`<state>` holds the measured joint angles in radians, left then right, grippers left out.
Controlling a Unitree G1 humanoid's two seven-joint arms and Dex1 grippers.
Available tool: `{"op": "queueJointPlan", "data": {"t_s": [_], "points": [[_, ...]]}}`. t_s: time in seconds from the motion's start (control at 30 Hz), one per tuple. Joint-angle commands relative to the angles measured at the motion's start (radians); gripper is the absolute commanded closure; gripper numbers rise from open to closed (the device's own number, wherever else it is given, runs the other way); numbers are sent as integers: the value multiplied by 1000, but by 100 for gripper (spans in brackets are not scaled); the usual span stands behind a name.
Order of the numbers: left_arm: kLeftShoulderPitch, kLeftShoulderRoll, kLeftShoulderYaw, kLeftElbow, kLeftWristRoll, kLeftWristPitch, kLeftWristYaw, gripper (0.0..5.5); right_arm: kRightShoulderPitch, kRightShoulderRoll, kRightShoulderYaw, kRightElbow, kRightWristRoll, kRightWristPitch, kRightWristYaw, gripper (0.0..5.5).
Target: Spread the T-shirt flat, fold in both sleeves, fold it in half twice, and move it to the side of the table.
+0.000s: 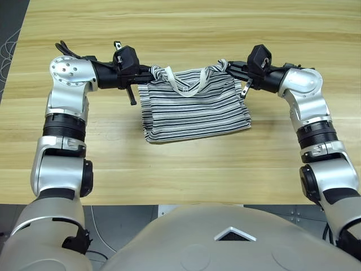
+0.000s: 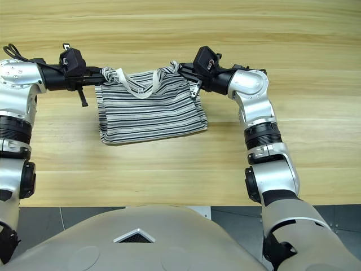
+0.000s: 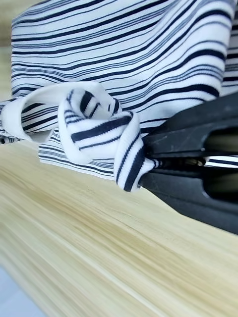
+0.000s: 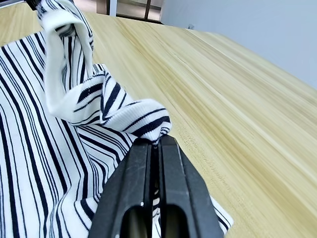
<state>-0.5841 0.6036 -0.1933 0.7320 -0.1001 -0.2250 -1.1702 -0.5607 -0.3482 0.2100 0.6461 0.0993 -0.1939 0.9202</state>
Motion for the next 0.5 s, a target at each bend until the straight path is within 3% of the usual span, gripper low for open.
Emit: {"op": "queueJointPlan", "data": {"t_s": [0.03,0.23,0.5], "points": [[-50,-36,4,104,40,-22,23,513,-45,19,-6,105,-35,-45,-9,540],[-80,-48,4,243,107,-47,111,431,-112,42,-15,299,-120,-79,-168,462],[-115,-43,43,337,126,-86,157,431,-185,55,-65,445,-149,-105,-322,462]]}}
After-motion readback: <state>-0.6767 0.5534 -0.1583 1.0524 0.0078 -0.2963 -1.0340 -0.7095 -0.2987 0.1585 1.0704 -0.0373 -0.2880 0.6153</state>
